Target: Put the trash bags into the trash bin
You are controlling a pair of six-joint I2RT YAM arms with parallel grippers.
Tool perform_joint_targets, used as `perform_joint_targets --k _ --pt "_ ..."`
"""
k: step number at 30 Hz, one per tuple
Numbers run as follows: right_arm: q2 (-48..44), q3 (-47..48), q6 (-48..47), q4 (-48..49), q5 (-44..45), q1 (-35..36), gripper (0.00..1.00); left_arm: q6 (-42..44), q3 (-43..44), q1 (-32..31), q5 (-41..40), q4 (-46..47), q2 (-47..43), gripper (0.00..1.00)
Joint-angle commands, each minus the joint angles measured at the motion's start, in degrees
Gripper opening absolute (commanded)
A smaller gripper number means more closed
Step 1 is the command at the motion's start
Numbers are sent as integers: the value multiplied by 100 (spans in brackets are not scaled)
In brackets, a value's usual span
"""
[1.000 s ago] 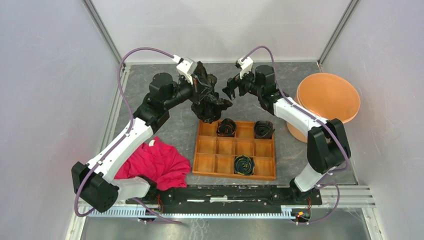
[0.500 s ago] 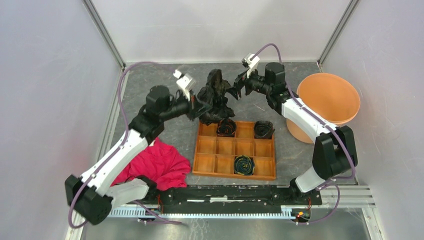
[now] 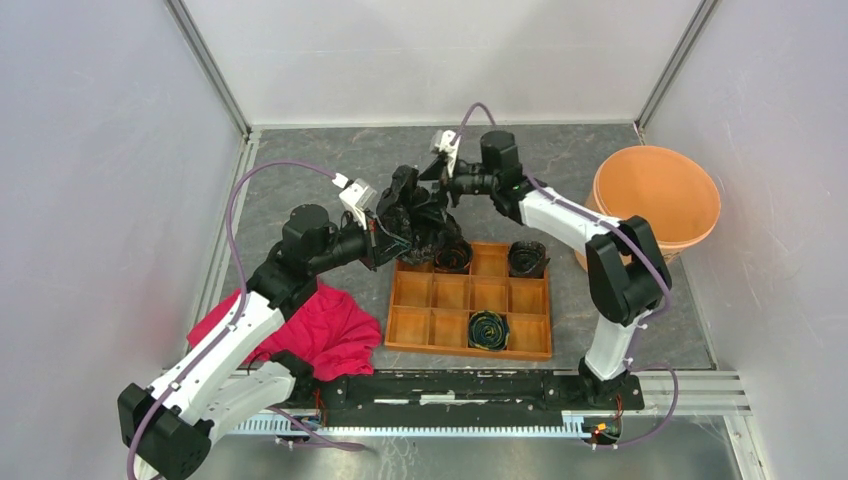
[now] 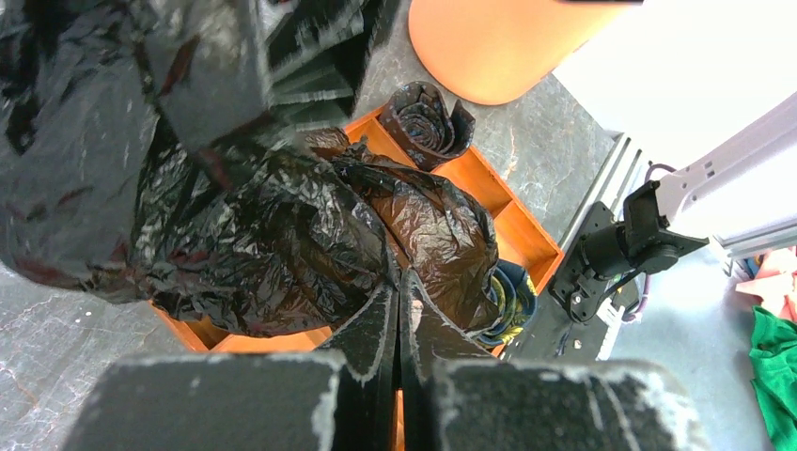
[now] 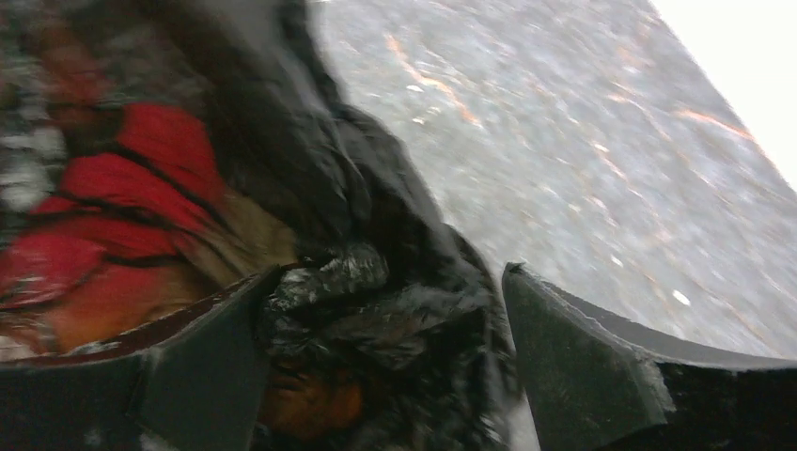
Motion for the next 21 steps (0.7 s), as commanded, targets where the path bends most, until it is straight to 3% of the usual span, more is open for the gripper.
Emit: perform_joint_targets --k 1,3,5,6,7,10,13,15,18,21 --pt "-80 -551 1388 2139 -560 207 81 -92 -42 -4 -122 -5 -169 2" --pt "8 -723 2013 2909 -737 206 52 -131 -137 -4 -384 -8 -264 2" --pt "65 -524 1988 2587 -401 166 17 -219 -171 -4 -1089 -108 -282 2" --pt "76 -373 1874 2260 -30 128 5 -331 -132 -6 -1702 -217 -241 2" --pt "78 -159 1742 1816 481 74 0 -485 -57 2 -2436 -385 -169 2" --pt "33 266 1699 1318 1822 -152 0 -772 405 24 -4098 -927 382 2" --pt "42 785 1857 966 3028 -347 0 -750 1317 209 -4679 -1230 1385 2" --pt "266 1844 1732 282 3464 -434 0 -700 2419 539 -4529 -1568 2339 2" --pt "533 3668 1376 -962 3774 -493 0 -490 4804 949 -3913 -2306 3475 2" --pt "-18 4481 961 -1459 3770 -448 0 -340 6081 928 -2974 -1930 3418 2"
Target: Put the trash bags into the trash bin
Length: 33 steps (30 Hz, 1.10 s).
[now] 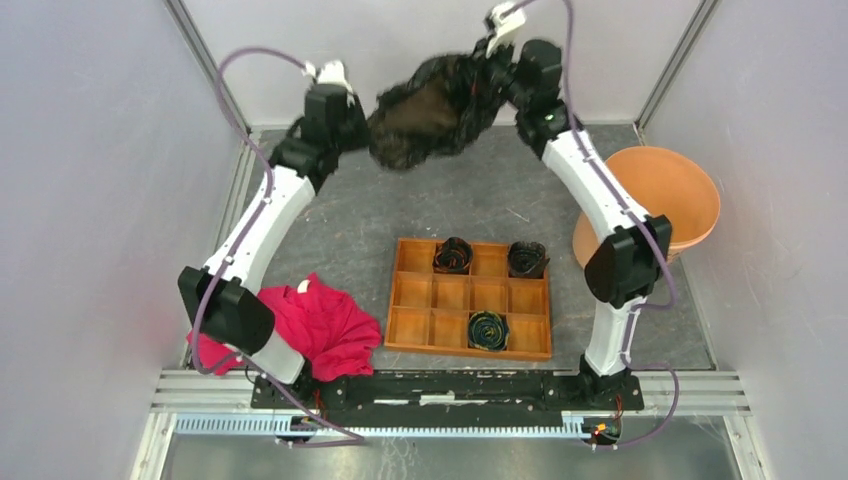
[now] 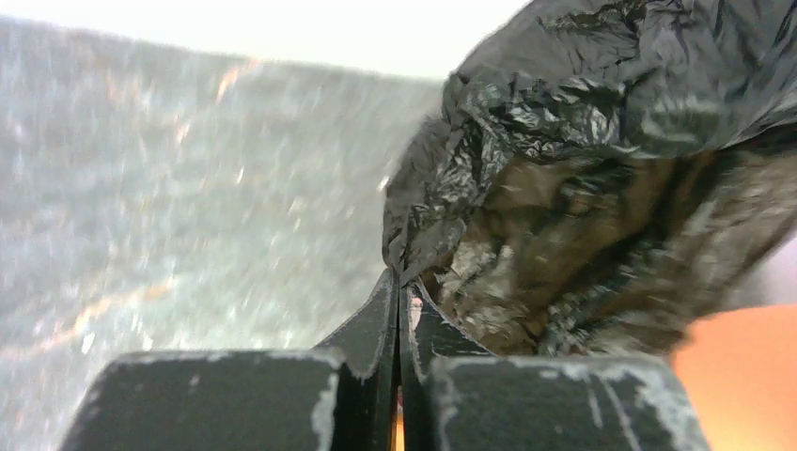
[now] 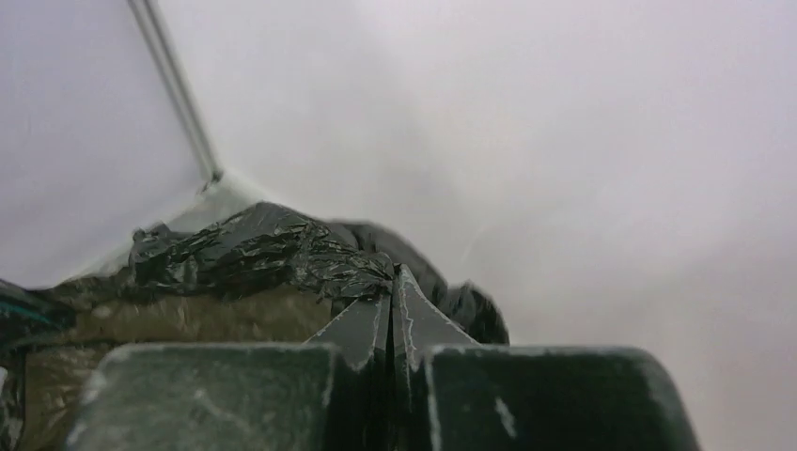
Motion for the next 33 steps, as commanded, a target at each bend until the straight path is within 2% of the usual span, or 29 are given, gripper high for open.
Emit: perform_joint_targets --k 1,2,4,6,7,9,10,13,15,18,24,25,26,28,30,33 --pt "-1103 871 -670 -755 593 150 0 134 1498 10 1153 835 -603 2" --pt "-1619 384 -778 -254 628 213 0 152 1243 -75 1399 1243 -944 2" --pt "-2709 -1251 -825 1179 481 252 0 90 10 -175 1484 2542 -1736 2" --pt "-3347 -2853 -848 2341 623 264 0 -13 -1026 -182 906 2940 -2299 2" --pt "-3395 -3196 -851 2469 854 260 0 -67 -1464 -170 460 2824 -2344 2" --pt "-3019 -3484 -747 2053 1297 264 0 -333 -2096 -135 -572 2126 -2080 2" --pt "-2719 -3521 -642 1748 1329 264 0 -543 -2370 -59 -844 1760 -1825 2" --pt "-1667 -3521 -516 820 707 263 1 -1040 -3199 325 -175 1432 -1130 2" --pt "-1381 -3592 -471 547 602 260 1 -1232 -3667 480 358 1854 -1153 2" --pt "-1480 -3304 -588 372 631 260 1 -1120 -3410 561 1073 2358 -1436 2" --pt "-1683 -737 -748 -559 249 288 1 -772 -460 536 2660 2266 -1461 2" --pt "-1803 -594 -726 -568 207 293 1 -782 -288 535 2769 2363 -1515 2" --pt "-2033 -692 -679 -375 144 303 1 -799 -159 535 2830 2468 -1648 2" --pt "-2628 -1523 -566 457 106 319 1 -845 -388 531 2688 2616 -1920 2" --pt "-3135 -2629 -497 1211 166 320 1 -936 -1064 526 2232 2620 -2229 2" --pt "-3256 -3872 -385 1474 491 316 1 -1183 -2311 539 1179 2088 -2418 2"
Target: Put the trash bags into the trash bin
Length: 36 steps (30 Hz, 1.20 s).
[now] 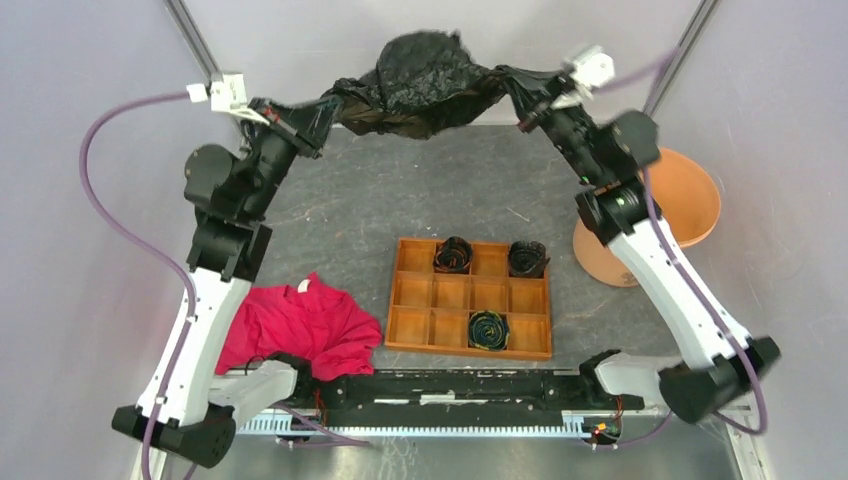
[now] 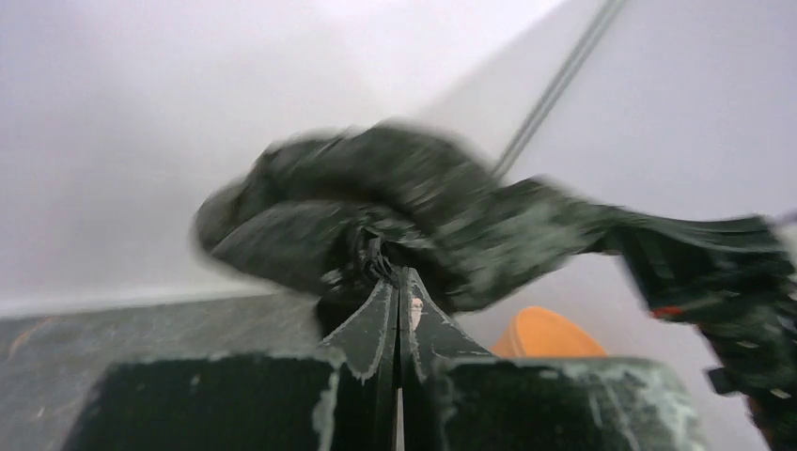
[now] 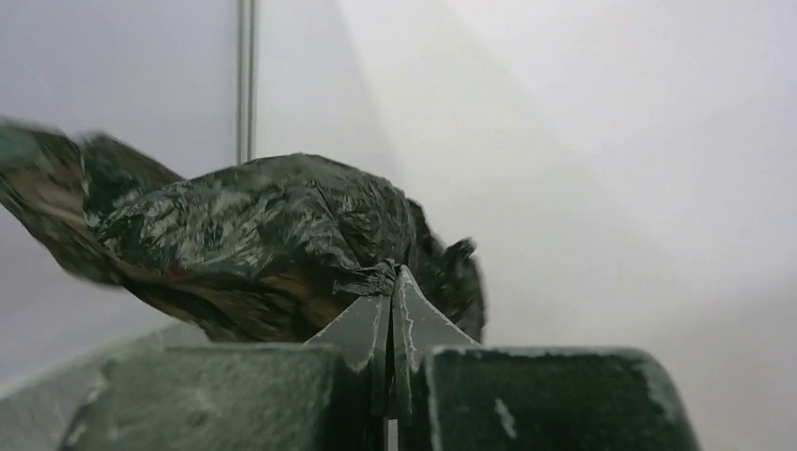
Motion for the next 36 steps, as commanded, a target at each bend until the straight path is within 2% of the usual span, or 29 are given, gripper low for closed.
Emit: perform_joint_targets --k 1,4,7,10,15,18,20,23,25,27,31,34,36 --pt "251 -1624 211 468 149 21 1 -401 -1725 3 -1067 -1052 216 2" --pt "645 -2213 211 401 8 19 1 -355 -2734 31 -1305 -1218 479 2" --pt "965 -2051 213 215 107 -30 1 -392 -2888 229 -1216 -1364 879 2" --pt "1152 -1045 196 -220 42 -44 1 -380 -2102 458 -502 -1366 1109 2" --pt "970 660 199 -625 -134 -17 1 -441 386 450 791 -1116 1055 2" --pt "427 687 370 -293 -370 15 1 -652 828 415 1319 -477 666 2" --pt "-140 -31 498 374 -445 35 1 -687 530 408 1154 -229 223 2" --pt "-596 -1067 542 963 -160 42 1 -555 -521 411 171 -365 -399 2" --pt "-560 -1668 532 873 160 36 1 -528 -1180 412 -914 -1144 -557 2" --pt "-336 -2107 536 657 212 38 1 -443 -1732 417 -1437 -1807 -443 2" --pt "140 -2678 487 285 91 30 1 -142 -2723 444 -1249 -2200 21 2" --pt "24 -2693 479 268 40 27 1 -132 -2822 456 -1024 -2139 -33 2" --pt "-141 -2446 489 262 -5 28 1 -130 -2592 464 -618 -1911 -192 2"
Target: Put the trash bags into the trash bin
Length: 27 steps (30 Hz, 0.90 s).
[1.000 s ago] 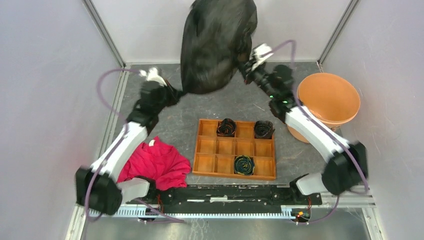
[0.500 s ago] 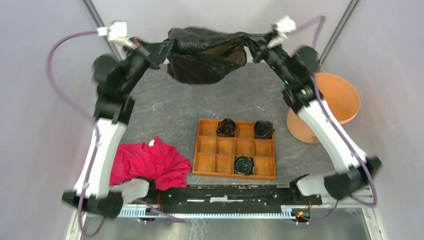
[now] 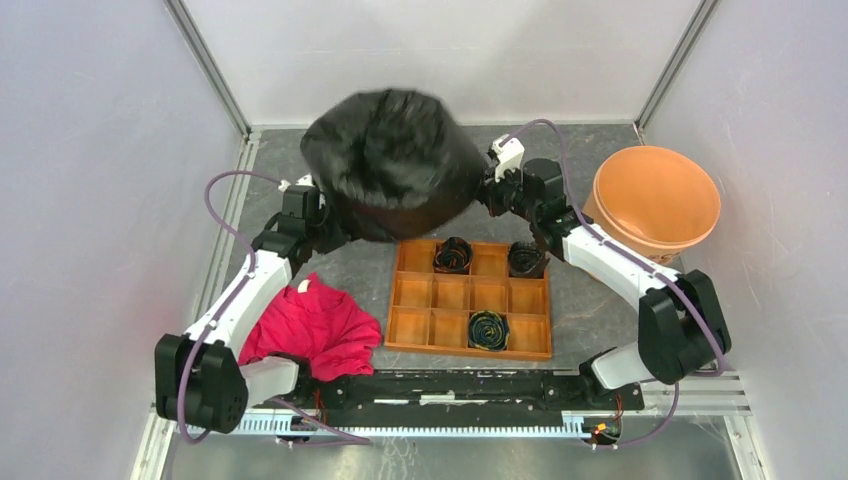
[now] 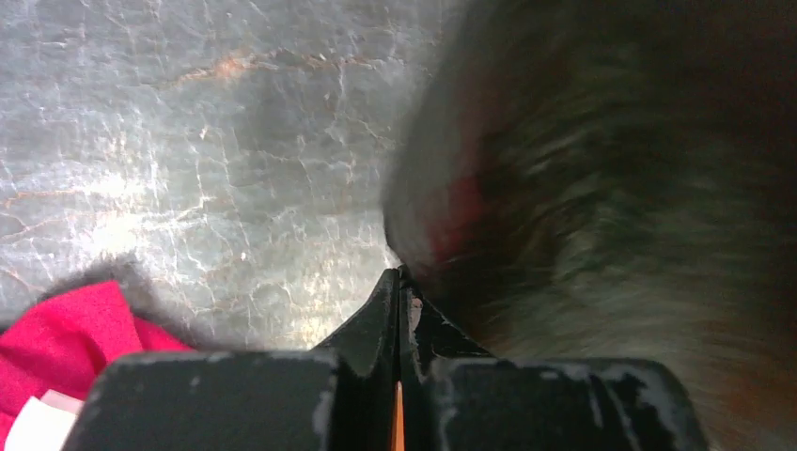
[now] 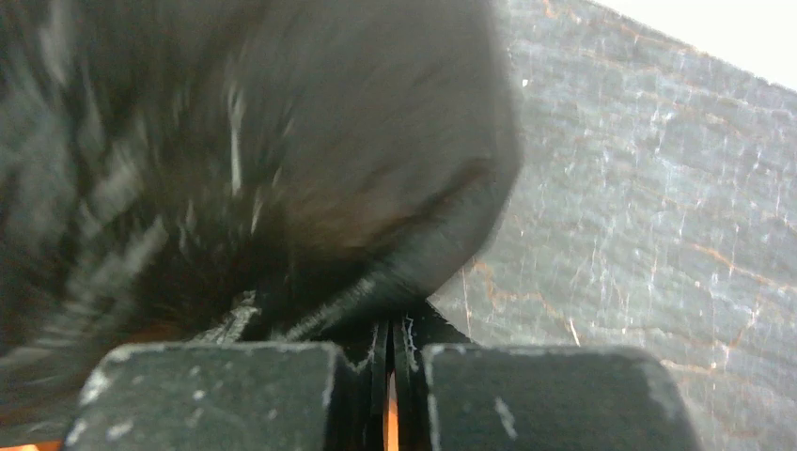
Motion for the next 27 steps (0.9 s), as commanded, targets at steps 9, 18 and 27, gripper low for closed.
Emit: perform_joint_targets --k 9,18,27 --pt "-1260 933 121 333 -129 1 1 -48 1719 19 1384 631 -1022 2" --pt "261 1155 -111 -1494 24 -10 1 116 -435 26 893 -436 -305 2" --pt "-463 1452 266 -968 -602 0 1 29 622 19 1641 -449 -1591 2"
